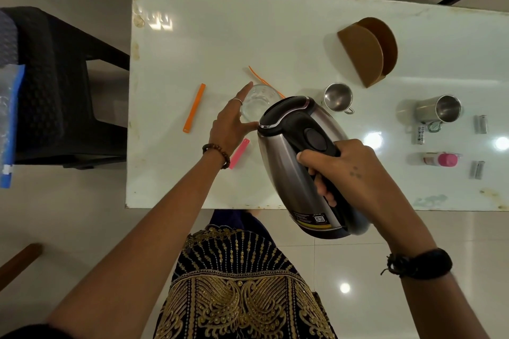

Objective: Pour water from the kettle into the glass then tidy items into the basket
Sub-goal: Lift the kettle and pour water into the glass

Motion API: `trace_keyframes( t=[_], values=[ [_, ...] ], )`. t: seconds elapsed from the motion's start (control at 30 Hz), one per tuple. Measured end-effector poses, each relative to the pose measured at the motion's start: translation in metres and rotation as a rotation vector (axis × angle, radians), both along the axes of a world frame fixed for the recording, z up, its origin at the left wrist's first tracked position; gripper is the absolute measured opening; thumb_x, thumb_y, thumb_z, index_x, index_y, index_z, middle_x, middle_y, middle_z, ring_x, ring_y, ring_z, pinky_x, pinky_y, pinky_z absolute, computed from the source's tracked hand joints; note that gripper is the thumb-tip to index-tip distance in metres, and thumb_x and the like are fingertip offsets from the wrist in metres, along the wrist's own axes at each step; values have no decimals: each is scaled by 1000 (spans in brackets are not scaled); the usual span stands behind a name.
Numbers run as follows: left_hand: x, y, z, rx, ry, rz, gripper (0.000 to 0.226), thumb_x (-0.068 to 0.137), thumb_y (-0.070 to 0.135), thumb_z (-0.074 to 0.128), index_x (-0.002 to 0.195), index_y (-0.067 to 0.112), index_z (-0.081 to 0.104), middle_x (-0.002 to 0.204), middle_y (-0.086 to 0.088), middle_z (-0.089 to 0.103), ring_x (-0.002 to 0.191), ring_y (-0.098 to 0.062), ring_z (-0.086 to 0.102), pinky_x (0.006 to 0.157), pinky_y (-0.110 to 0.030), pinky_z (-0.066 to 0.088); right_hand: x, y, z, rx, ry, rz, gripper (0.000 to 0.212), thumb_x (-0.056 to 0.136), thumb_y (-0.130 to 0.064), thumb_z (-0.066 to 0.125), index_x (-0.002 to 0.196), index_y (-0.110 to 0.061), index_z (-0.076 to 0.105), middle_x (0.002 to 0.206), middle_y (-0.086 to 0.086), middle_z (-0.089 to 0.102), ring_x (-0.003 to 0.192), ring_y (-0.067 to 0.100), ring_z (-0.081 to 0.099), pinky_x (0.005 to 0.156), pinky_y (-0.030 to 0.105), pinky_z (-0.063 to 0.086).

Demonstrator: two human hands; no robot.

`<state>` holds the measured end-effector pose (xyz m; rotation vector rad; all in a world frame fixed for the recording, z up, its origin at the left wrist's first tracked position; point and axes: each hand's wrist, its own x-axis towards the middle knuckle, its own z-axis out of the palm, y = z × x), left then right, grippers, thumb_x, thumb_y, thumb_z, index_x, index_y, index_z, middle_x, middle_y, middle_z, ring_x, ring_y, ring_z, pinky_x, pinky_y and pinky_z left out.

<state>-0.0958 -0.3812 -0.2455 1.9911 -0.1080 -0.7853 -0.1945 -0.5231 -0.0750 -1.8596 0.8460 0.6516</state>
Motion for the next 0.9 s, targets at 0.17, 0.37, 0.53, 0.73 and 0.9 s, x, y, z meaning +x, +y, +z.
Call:
trace_keyframes(
  t=[0.17, 0.37, 0.53, 0.73, 0.9],
  values=[
    [1, 0, -1, -11, 3, 5, 84, 66, 39, 62, 143, 27, 29, 126, -5, 51, 119, -30, 49, 97, -52, 45, 2, 1, 0, -1, 17, 2, 28, 66, -35, 58, 54, -10, 58, 37, 2, 55, 30, 13, 44, 45, 26, 44],
    [1, 2, -7, -19, -25, 10, 75, 79, 18, 69, 143, 25, 30, 136, -11, 49, 121, -29, 48, 99, -53, 43, 3, 2, -1, -9, 33, 20, 29, 64, -39, 57, 53, -12, 57, 37, 2, 57, 31, 14, 45, 48, 29, 46],
    [0, 1, -4, -34, -6, 27, 79, 72, 26, 67, 142, 26, 31, 137, -7, 49, 123, -27, 48, 101, -51, 42, 5, 2, -1, -9, 39, 22, 27, 66, -37, 57, 55, -12, 57, 37, 1, 57, 31, 14, 45, 48, 30, 47],
    [0, 0, -1, -37, 9, 25, 83, 68, 33, 65, 143, 27, 30, 122, -4, 50, 121, -31, 48, 99, -53, 43, 5, 2, 0, -7, 39, 28, 28, 65, -39, 57, 57, -12, 58, 38, 2, 58, 33, 14, 46, 50, 30, 48],
    [-1, 0, -2, -56, -3, 36, 80, 71, 28, 69, 142, 26, 32, 139, -3, 48, 123, -27, 48, 99, -52, 43, 5, 2, 1, -9, 48, 17, 26, 67, -37, 58, 55, -14, 58, 38, 2, 58, 32, 13, 46, 48, 28, 47]
  ],
)
